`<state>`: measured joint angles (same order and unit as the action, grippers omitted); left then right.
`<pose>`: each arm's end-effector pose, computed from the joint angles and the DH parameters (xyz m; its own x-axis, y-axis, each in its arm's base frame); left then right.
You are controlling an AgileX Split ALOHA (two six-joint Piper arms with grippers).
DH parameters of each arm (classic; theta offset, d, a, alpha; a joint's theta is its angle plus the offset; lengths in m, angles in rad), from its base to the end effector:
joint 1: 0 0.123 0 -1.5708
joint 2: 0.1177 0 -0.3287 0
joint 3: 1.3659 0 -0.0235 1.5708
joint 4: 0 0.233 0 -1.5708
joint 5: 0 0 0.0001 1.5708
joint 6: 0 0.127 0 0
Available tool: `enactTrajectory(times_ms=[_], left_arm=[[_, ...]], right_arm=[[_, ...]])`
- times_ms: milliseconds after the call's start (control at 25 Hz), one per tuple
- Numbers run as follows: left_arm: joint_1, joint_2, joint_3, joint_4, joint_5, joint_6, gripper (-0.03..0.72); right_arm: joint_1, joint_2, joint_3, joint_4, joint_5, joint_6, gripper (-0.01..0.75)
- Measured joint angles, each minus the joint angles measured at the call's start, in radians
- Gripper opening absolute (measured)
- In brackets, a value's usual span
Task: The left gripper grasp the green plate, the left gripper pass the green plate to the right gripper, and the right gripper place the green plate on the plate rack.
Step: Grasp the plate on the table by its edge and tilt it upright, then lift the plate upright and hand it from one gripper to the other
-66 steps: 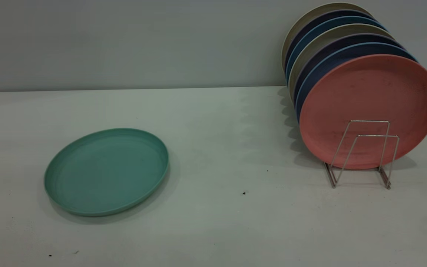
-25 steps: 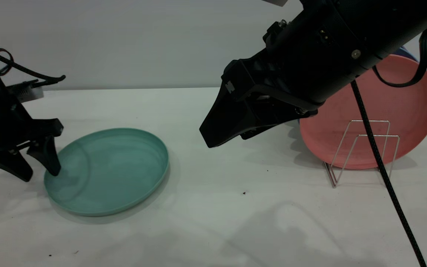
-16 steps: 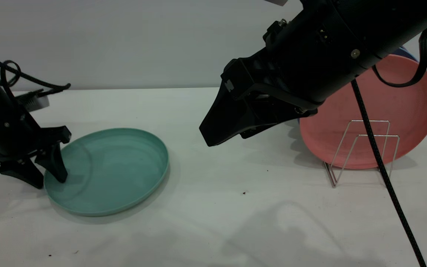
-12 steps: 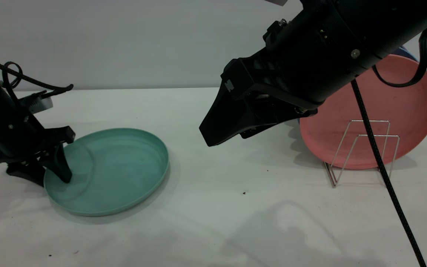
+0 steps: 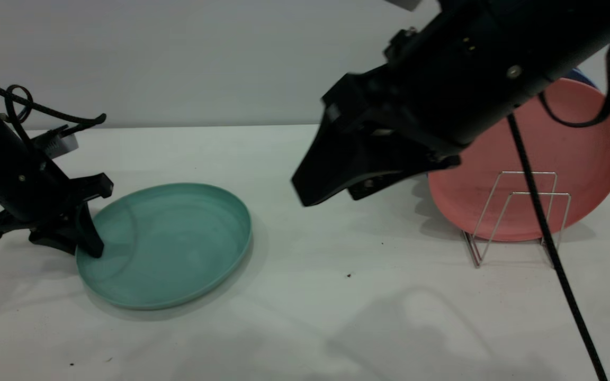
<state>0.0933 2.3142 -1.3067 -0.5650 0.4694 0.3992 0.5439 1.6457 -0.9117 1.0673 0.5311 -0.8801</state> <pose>0.4400 0.0102 0.0465 -0.9557 -0.2016 -0.2146 -0.1427 0.9546 -0.2614 0.2546 0.2199 0.2332 -0.7617 -0.3330 -0.5558 -0.6045 0.6740 0.4247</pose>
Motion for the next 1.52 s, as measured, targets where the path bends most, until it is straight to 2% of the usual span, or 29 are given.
enactTrajectory(times_ms=[160, 240, 360, 520, 640, 800, 1040, 1520], left_arm=[[0.000, -0.044, -0.006, -0.026, 0.064, 0.158, 0.032], [0.000, -0.071, -0.006, -0.080, 0.096, 0.256, 0.024], [0.000, -0.102, -0.006, -0.200, 0.171, 0.427, 0.024], [0.000, -0.132, -0.006, -0.343, 0.307, 0.618, 0.024], [-0.012, -0.137, -0.006, -0.373, 0.369, 0.671, 0.023], [-0.067, -0.137, 0.000, -0.373, 0.382, 0.700, 0.023], [-0.165, -0.137, 0.003, -0.323, 0.373, 0.719, 0.023], [-0.175, -0.145, 0.003, -0.341, 0.431, 0.784, 0.023]], right_arm=[[-0.112, 0.000, 0.000, -0.004, 0.029, 0.032, 0.533], [-0.168, 0.009, -0.003, -0.005, 0.049, 0.034, 0.533], [-0.208, 0.038, -0.008, -0.003, 0.067, 0.021, 0.533], [-0.214, 0.105, -0.008, 0.049, 0.067, -0.036, 0.533], [-0.214, 0.172, -0.030, 0.116, 0.086, -0.091, 0.533], [-0.214, 0.264, -0.127, 0.174, 0.163, -0.125, 0.533], [-0.215, 0.346, -0.259, 0.130, 0.247, -0.126, 0.533], [-0.215, 0.347, -0.288, 0.011, 0.264, -0.124, 0.533]])
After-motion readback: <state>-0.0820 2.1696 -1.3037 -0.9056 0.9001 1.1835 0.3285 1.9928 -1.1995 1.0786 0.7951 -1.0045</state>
